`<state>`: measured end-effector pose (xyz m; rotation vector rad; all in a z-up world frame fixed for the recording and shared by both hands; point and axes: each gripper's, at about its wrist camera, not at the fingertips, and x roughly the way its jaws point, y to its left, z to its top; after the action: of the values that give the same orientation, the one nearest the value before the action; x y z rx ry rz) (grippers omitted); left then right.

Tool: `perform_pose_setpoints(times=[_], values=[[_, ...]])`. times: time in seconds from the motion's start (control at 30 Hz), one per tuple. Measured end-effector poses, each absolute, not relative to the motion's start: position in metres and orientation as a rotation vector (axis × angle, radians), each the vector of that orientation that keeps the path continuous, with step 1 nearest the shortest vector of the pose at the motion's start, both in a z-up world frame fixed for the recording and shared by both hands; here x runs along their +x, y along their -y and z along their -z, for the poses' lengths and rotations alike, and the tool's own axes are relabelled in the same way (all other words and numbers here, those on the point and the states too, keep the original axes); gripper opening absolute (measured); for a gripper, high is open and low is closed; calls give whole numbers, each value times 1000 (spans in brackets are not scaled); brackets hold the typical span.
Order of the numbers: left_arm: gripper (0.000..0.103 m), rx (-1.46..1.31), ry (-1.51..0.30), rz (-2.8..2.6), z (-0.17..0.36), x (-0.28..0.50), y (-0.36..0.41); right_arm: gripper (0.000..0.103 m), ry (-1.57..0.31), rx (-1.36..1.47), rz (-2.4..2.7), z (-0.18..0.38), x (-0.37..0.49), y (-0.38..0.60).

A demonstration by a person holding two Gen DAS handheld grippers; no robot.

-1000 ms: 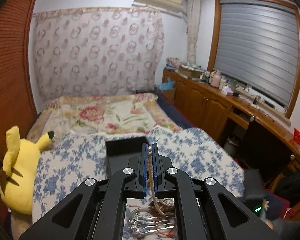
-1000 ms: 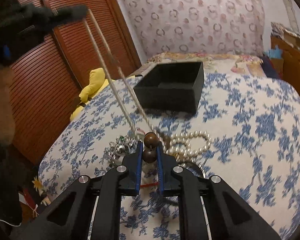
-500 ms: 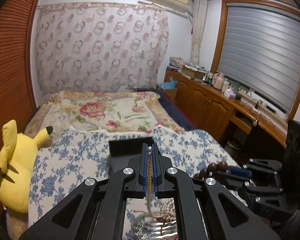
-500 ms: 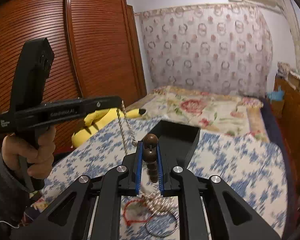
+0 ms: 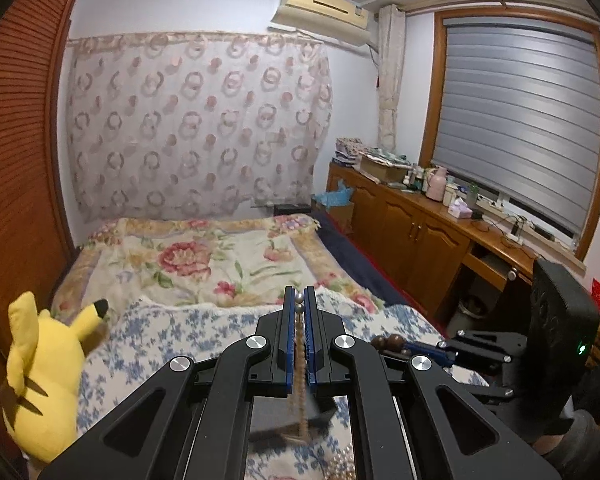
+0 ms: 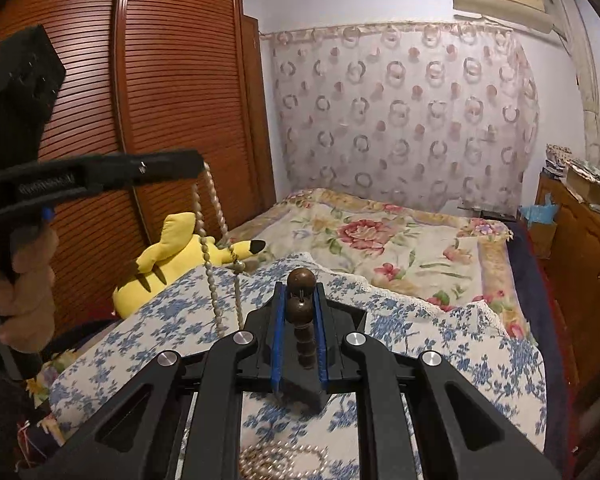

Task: Organize jewelry
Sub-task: 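Grasp the hanging brown beads with the right tool while the left tool holds the strand, then lower the strand into the black box and open both tools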

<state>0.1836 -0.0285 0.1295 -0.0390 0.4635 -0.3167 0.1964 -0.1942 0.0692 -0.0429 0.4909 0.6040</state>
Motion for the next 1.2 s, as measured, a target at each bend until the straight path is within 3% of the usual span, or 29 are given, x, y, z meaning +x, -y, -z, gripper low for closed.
perform_pose_setpoints(times=[0.27, 0.7, 0.93, 1.0, 1.13, 1.2], values=[[4, -47, -500, 331, -116, 211, 30, 15, -508, -40, -603, -63, 224, 192], [6, -44, -652, 284, -33, 235, 20, 15, -600, -65, -606, -20, 247, 171], [23, -26, -691, 254, 3, 220, 4, 15, -672, -91, -596, 10, 253, 158], [35, -17, -692, 246, 11, 213, -1, 15, -687, -103, -593, 16, 254, 154], [51, -10, -704, 244, 22, 202, -7, 19, -696, -97, -585, 22, 252, 156], [59, 0, -701, 243, 26, 194, -9, 26, -698, -93, -583, 21, 251, 157]])
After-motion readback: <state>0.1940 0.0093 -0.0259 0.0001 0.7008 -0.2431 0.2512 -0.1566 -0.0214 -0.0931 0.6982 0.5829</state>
